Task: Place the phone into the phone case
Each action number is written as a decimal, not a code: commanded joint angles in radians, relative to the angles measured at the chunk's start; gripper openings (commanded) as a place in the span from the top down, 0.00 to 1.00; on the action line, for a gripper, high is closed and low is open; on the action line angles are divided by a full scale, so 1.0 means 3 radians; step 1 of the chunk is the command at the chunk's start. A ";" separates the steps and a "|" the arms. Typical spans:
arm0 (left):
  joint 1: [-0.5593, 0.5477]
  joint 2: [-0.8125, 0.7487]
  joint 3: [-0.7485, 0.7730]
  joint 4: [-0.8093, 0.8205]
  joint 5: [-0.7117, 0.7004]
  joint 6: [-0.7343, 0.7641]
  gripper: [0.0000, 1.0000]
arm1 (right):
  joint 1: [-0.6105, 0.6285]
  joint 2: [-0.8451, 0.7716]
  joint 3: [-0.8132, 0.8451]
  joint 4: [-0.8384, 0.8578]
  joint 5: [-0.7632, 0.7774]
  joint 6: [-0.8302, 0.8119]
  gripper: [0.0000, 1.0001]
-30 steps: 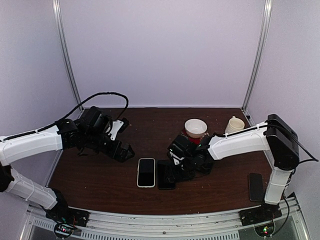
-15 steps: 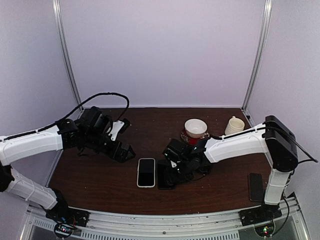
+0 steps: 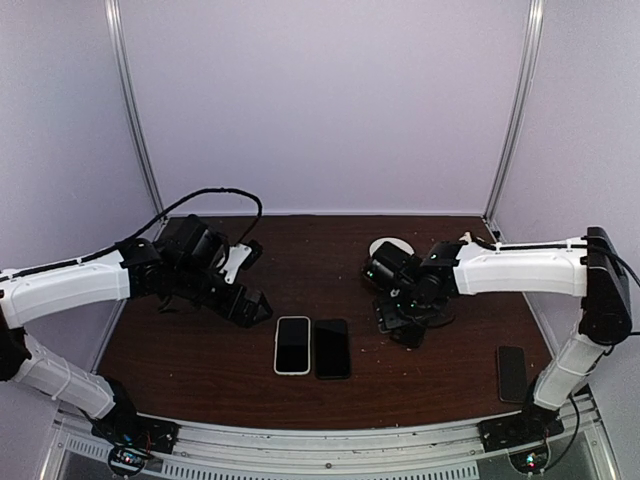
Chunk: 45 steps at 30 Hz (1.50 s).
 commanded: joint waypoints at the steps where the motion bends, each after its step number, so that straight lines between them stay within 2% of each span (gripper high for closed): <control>1: -0.0004 0.0033 0.0005 0.0092 0.0028 0.0058 0.02 | -0.0474 0.0025 -0.0187 0.0057 -0.0559 -0.0499 0.28; 3: -0.0002 0.0047 0.0007 0.0087 0.0001 0.0061 0.03 | -0.0525 0.0102 -0.0124 0.0116 -0.0876 -0.0775 0.29; 5: -0.0004 0.0078 0.0014 0.0087 0.0002 0.0061 0.02 | -0.0561 0.0192 -0.0032 0.0092 -0.0901 -0.0965 0.29; 8: -0.0001 0.0138 0.0034 0.0086 0.0046 0.0065 0.03 | -0.0753 0.0423 0.0204 -0.0081 -0.0892 -0.0834 0.32; 13: -0.0004 0.0164 0.0036 0.0075 0.0022 0.0071 0.02 | -0.0796 0.0647 0.0367 -0.0060 -0.0340 -0.0600 0.35; 18: -0.0004 0.0183 0.0049 0.0075 0.0068 0.0072 0.02 | -0.0803 0.0834 0.0347 0.0220 -0.0464 -0.0504 0.35; 21: -0.0004 0.0196 0.0053 0.0072 0.0095 0.0071 0.03 | -0.0807 0.0962 0.0381 0.0223 -0.0505 -0.0496 0.39; 25: -0.0004 0.0178 0.0049 0.0073 0.0085 0.0075 0.02 | -0.0802 0.0955 0.0306 0.0302 -0.0705 -0.0514 0.70; 27: -0.0004 0.0181 0.0051 0.0070 0.0077 0.0076 0.02 | -0.0784 0.0877 0.0250 0.0284 -0.0793 -0.0558 0.83; 29: -0.0004 0.0180 0.0051 0.0070 0.0086 0.0076 0.02 | -0.0749 0.0757 0.0193 0.0218 -0.0936 -0.0641 0.89; 35: -0.0004 0.0198 0.0071 0.0067 0.0121 0.0077 0.02 | -0.0429 0.0537 0.0130 -0.0031 -0.1286 -0.0963 0.96; 41: -0.0004 0.0181 0.0067 0.0056 0.0110 0.0091 0.02 | 0.0264 0.0545 0.0270 -0.0518 -0.1295 -0.1396 0.96; 45: -0.0004 0.0195 0.0076 0.0053 0.0114 0.0091 0.03 | 0.0504 0.0553 0.0244 -0.0752 -0.1179 -0.1369 0.80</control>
